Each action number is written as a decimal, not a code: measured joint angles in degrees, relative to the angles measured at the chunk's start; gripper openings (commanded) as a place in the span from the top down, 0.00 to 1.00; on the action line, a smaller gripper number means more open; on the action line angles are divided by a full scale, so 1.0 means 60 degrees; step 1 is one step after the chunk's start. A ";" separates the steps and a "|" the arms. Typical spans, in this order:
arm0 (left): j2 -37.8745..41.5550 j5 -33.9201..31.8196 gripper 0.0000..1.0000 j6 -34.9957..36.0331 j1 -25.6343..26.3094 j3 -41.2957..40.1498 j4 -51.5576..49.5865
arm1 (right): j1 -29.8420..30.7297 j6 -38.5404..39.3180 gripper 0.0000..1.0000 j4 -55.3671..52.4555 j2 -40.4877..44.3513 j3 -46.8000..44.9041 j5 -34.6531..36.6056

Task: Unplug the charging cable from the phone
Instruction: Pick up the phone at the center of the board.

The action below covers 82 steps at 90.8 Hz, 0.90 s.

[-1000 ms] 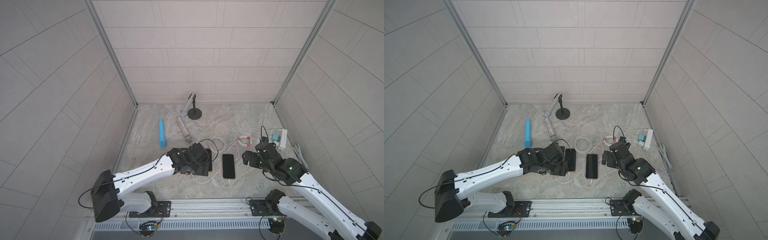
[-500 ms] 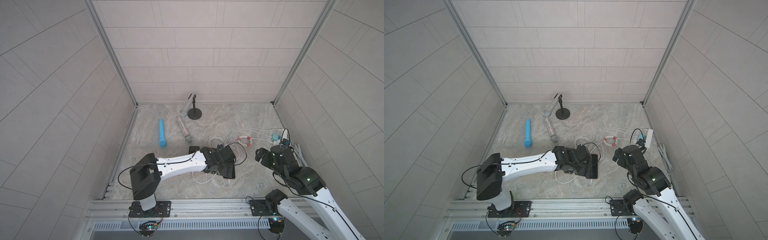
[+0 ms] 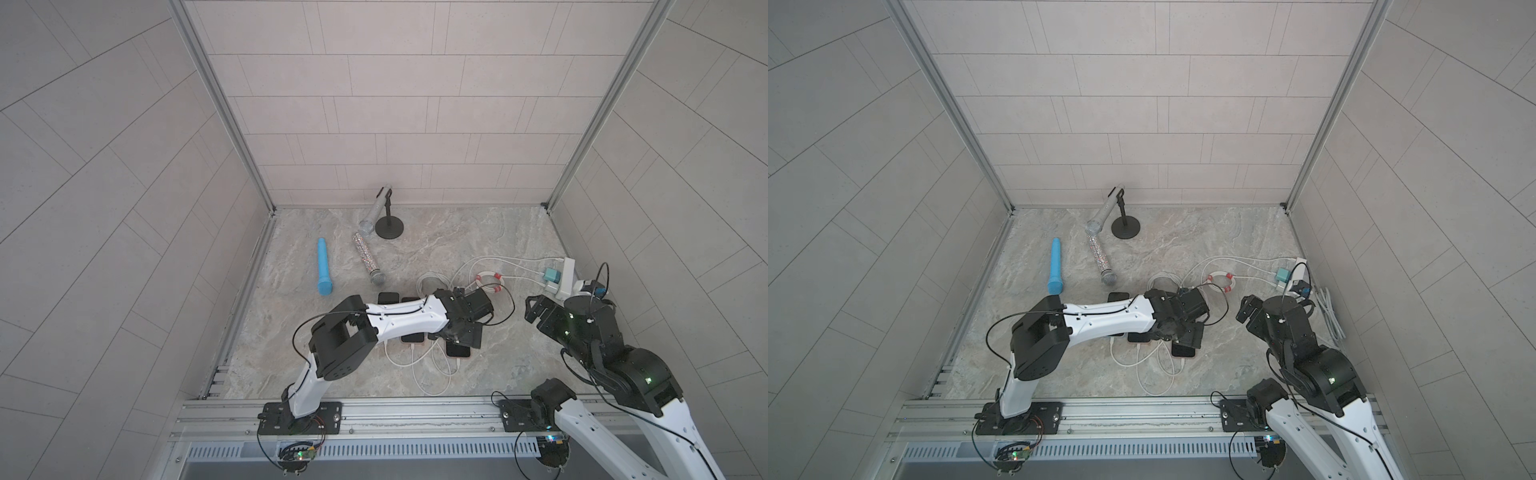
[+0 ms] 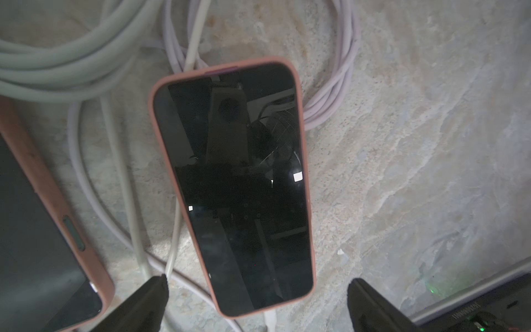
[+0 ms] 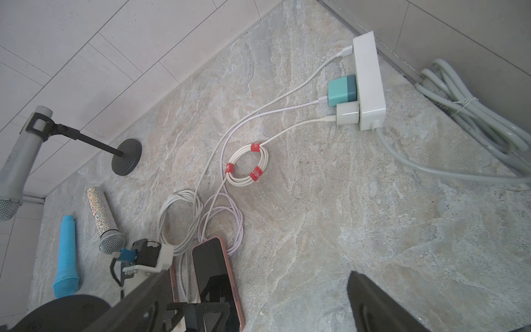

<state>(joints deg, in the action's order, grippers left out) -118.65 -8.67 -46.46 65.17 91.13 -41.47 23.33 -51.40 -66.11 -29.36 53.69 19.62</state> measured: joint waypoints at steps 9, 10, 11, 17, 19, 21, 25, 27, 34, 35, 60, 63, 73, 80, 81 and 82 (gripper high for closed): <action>-0.0401 -0.0033 0.00 0.0022 -0.0080 0.0386 -0.0164 | 0.0000 -0.0011 0.00 -0.0109 0.0106 0.0146 0.0000; -0.0437 -0.0040 0.00 0.0029 -0.0091 0.0426 -0.0178 | 0.0000 -0.0011 0.00 -0.0124 0.0113 0.0157 0.0000; -0.0470 -0.0040 0.00 0.0029 -0.0091 0.0455 -0.0186 | 0.0000 -0.0011 0.00 -0.0138 0.0117 0.0175 0.0004; -0.0656 -0.0073 0.00 0.0062 -0.0142 0.0601 -0.0248 | 0.0000 -0.0011 0.00 -0.0168 0.0127 0.0222 -0.0011; -0.0710 -0.0087 0.00 0.0069 -0.0164 0.0641 -0.0291 | 0.0000 -0.0011 0.00 -0.0178 0.0131 0.0226 -0.0015; -0.0754 -0.0106 0.00 0.0073 -0.0182 0.0685 -0.0331 | 0.0000 -0.0011 0.00 -0.0200 0.0131 0.0233 -0.0018; -0.0856 -0.0142 0.00 0.0080 -0.0233 0.0750 -0.0390 | -0.0011 -0.0011 0.00 -0.0222 0.0135 0.0233 -0.0040; -0.0900 -0.0157 0.00 0.0084 -0.0251 0.0780 -0.0423 | -0.0011 -0.0015 0.00 -0.0229 0.0138 0.0233 -0.0055; -0.1045 -0.0193 0.00 0.0102 -0.0328 0.0856 -0.0506 | -0.0018 -0.0015 0.00 -0.0244 0.0138 0.0233 -0.0109; -0.1067 -0.0178 0.00 0.0106 -0.0342 0.0863 -0.0510 | -0.0018 -0.0015 0.00 -0.0244 0.0138 0.0233 -0.0120; -0.1472 -0.0415 0.03 0.0146 -0.0452 0.1373 -0.0645 | -0.0018 -0.0051 0.00 -0.0186 0.0157 0.0098 -0.0372; -0.1523 -0.0437 0.05 0.0153 -0.0466 0.1450 -0.0648 | -0.0018 -0.0055 0.00 -0.0193 0.0157 0.0069 -0.0397; -0.1694 -0.0565 0.07 0.0160 -0.0470 0.1672 -0.0685 | -0.0018 -0.0058 0.00 -0.0182 0.0168 0.0029 -0.0484; -0.1752 -0.0641 0.08 0.0160 -0.0481 0.1752 -0.0699 | -0.0018 -0.0062 0.00 -0.0168 0.0182 0.0011 -0.0510; -0.1763 -0.0652 0.09 0.0160 -0.0488 0.1759 -0.0696 | -0.0018 -0.0066 0.00 -0.0168 0.0186 0.0007 -0.0517; -0.1767 -0.0670 0.09 0.0160 -0.0484 0.1767 -0.0696 | -0.0018 -0.0066 0.00 -0.0168 0.0186 0.0007 -0.0517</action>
<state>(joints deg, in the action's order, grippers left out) -129.25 -12.69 -45.50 62.26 101.73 -45.65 23.22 -51.79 -67.11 -28.25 53.74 16.51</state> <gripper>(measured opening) 0.924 1.000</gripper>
